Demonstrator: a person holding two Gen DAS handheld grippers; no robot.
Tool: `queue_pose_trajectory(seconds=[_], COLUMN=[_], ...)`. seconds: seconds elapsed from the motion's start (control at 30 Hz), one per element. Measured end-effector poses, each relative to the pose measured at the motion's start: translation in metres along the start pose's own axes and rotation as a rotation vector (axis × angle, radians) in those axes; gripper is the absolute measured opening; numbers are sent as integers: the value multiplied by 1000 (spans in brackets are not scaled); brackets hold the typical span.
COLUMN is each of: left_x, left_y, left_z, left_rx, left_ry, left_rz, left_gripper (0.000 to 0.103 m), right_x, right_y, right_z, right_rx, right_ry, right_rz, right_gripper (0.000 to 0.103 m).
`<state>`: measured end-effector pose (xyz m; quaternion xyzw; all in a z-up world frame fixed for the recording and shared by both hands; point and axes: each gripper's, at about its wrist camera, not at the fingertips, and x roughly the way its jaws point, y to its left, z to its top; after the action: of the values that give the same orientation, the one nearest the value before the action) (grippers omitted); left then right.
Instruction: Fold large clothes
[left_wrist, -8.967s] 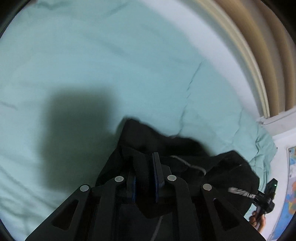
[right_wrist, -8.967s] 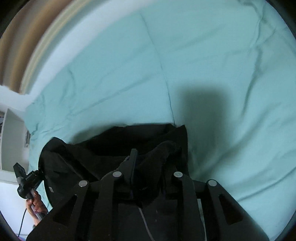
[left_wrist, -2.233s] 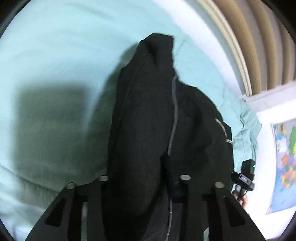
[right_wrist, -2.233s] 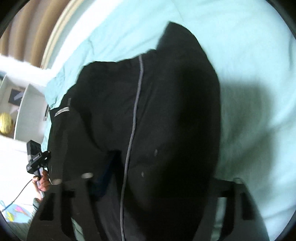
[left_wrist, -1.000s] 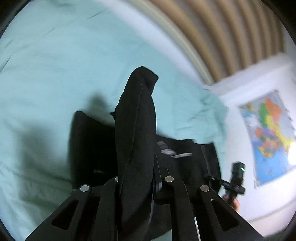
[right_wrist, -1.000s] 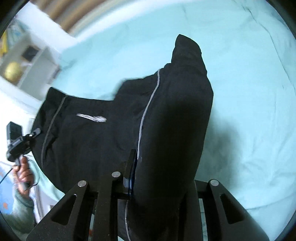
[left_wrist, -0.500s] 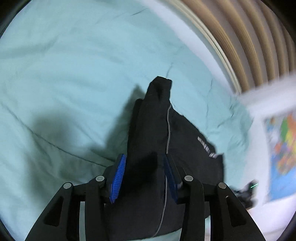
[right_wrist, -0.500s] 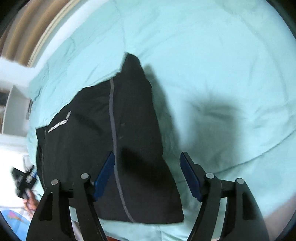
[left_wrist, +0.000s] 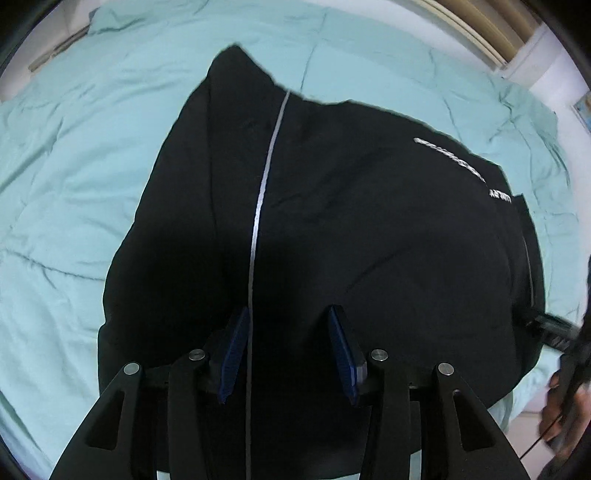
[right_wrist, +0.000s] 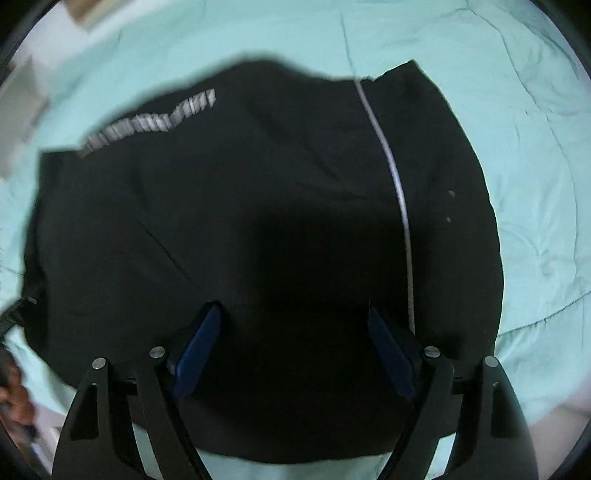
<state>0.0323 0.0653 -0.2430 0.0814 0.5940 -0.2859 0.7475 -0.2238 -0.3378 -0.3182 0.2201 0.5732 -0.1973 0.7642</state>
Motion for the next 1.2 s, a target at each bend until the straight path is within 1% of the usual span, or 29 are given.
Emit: queue_pose_trajectory(seconds=[0.07,0.13,0.2,0.27,0.37,0.43,0.53,0.6,0.67,0.7,0.77,0.87,0.93,1.0,1.03,1.2], left_x=[0,-3,-13,-31,-59,-81,-113,-130,-149,-159,-179,-201,-209,-220,-224,-235], left_y=[1,-3,-7,-13,-22,-32,-52,-66,-78,-86,-99,-107,-107,-107,-107,-107], left_z=[2,3,4,5,7,7,10,13,15,15,18,17,16,13,11,9], left_rx=[-4,7,16,29,33,51,90,112,131,137,146,138,127,106,97,72], left_ry=[8,13,4,-21,-62,-94,-152,-172,-193,-204,-227,-242,-237,-262,-281,-348], left_rz=[4,23,40,38,-16,-28,-20,-6,7,7,15,5,-27,-55,-55,20], left_gripper=[46,46,46,46,46,46,46,46,46,46,46,47,48,48,48,48], right_x=[6,3,-3,-16,-47,-69,-109,-138,-156,-173,-192,-218,-226,-235,-237,-237], right_y=[1,-2,-5,-7,-6,-3,8,16,27,32,41,60,67,72,73,78], right_z=[0,4,7,8,7,5,2,3,4,3,0,-4,-4,-6,-7,-5], right_rx=[2,33,57,68,79,82,74,60,56,54,48,38,35,25,22,10], right_ry=[-2,10,21,20,-25,-62,-129,-177,-207,-233,-268,-309,-317,-316,-318,-325], right_rz=[-17,-6,4,12,37,33,41,29,23,25,26,13,10,10,8,-18], right_gripper=[86,86,85,85,85,85,85,85,85,85,85,86,86,86,86,86])
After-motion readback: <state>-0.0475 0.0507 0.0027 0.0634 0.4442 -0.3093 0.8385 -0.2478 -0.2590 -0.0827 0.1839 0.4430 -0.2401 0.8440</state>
